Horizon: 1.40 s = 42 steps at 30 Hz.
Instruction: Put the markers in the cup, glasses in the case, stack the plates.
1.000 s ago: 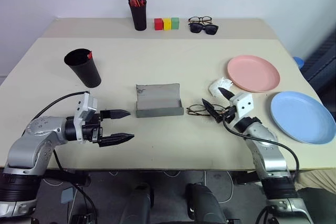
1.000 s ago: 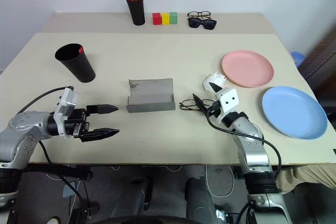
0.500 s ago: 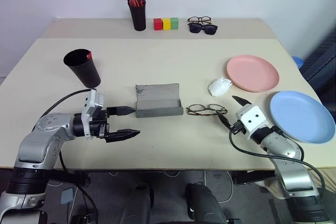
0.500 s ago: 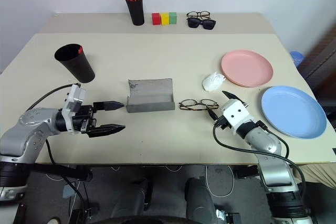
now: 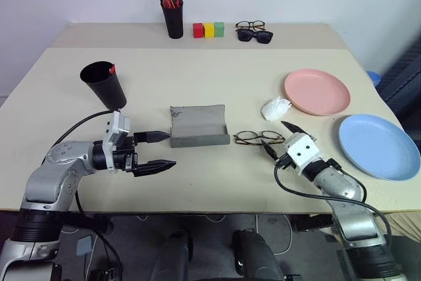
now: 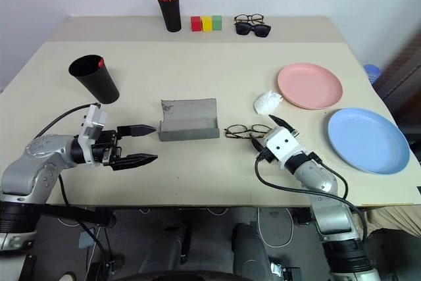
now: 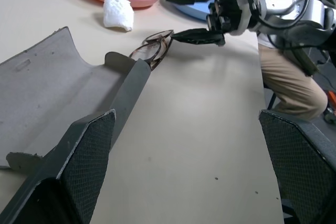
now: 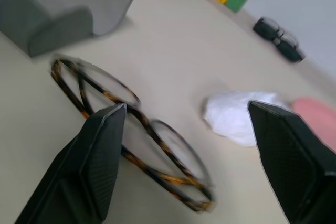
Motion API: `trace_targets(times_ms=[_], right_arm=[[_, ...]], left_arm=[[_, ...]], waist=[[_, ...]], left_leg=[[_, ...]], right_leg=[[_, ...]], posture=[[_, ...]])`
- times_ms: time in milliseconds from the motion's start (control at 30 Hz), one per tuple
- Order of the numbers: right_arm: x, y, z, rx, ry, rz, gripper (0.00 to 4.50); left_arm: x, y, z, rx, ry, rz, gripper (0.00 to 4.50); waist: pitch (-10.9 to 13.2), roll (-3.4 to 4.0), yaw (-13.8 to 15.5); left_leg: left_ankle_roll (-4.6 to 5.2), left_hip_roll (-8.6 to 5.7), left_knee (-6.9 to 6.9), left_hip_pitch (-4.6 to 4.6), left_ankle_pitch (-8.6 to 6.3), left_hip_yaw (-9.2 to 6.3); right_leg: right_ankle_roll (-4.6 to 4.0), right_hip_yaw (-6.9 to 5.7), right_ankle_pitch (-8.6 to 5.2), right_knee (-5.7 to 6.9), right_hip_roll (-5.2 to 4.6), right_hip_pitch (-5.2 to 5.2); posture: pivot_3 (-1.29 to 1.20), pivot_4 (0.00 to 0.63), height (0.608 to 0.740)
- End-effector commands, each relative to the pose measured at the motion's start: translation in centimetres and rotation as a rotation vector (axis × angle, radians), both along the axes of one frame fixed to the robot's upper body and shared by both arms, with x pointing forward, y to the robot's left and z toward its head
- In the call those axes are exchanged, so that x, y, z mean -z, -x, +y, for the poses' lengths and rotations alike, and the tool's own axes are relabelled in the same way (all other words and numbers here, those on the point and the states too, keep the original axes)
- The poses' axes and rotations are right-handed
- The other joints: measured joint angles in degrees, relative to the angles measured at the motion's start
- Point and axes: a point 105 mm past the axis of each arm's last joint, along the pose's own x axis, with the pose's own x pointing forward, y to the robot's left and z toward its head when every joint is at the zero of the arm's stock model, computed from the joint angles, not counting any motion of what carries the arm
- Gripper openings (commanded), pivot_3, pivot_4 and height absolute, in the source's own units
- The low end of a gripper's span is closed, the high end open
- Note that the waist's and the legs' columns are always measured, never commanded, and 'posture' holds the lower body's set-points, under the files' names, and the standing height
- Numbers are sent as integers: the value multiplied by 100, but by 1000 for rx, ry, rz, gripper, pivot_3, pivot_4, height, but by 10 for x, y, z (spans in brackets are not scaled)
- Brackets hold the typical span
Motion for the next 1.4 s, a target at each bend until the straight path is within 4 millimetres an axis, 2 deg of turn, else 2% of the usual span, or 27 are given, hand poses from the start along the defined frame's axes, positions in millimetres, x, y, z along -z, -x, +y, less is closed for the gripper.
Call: trace_targets(times_ms=[33,167,367,433,600,800,1100,1400], right_arm=[[-29,2,-8,36,-281,44,3751],[-37,18,0,-45,-397,159,3751],[-32,65,32,-264,-644,472,3751],[-30,72,39,-301,-698,542,3751],[-23,51,36,-227,-828,597,3751],[-14,22,21,-92,-984,624,3751],[-9,8,6,37,-1095,604,3751],[-12,4,11,49,-1109,590,3751]], left_arm=[[-4,1,3,-5,-13,-33,4500],[-2,0,6,-5,-20,-27,4500],[3,-1,6,8,-22,-13,4500],[4,-2,5,15,-20,-10,4500],[4,-2,3,27,-15,-7,4500],[4,3,6,17,-21,-4,4500],[4,8,13,-11,-25,-1,4500],[5,8,14,-19,-23,1,4500]], waist=[[0,1,1],[1,1,5],[0,1,10],[0,1,-2],[0,1,-12],[0,1,9],[0,2,-4],[0,3,-6]], left_leg=[[0,4,0,0,0,-1],[0,4,1,-1,0,-2],[1,18,-3,-4,-1,-4],[0,20,-2,-4,-2,-3],[-1,24,-2,-6,-3,1],[1,17,-2,-39,-1,5],[2,13,-1,-37,0,7],[2,12,-2,-37,0,9]], right_leg=[[0,1,0,0,0,0],[0,1,0,-1,0,0],[-2,-1,-1,-4,0,-2],[-2,0,-1,-6,-1,-2],[-10,-1,4,-17,-1,-4],[-12,-1,6,-17,-1,-34],[-12,-1,7,-9,5,-37],[-12,-1,7,-7,6,-38]], posture=[[0,150,740],[0,150,740],[0,150,740],[0,150,740],[0,150,740],[0,150,740],[0,150,740],[0,150,740]])
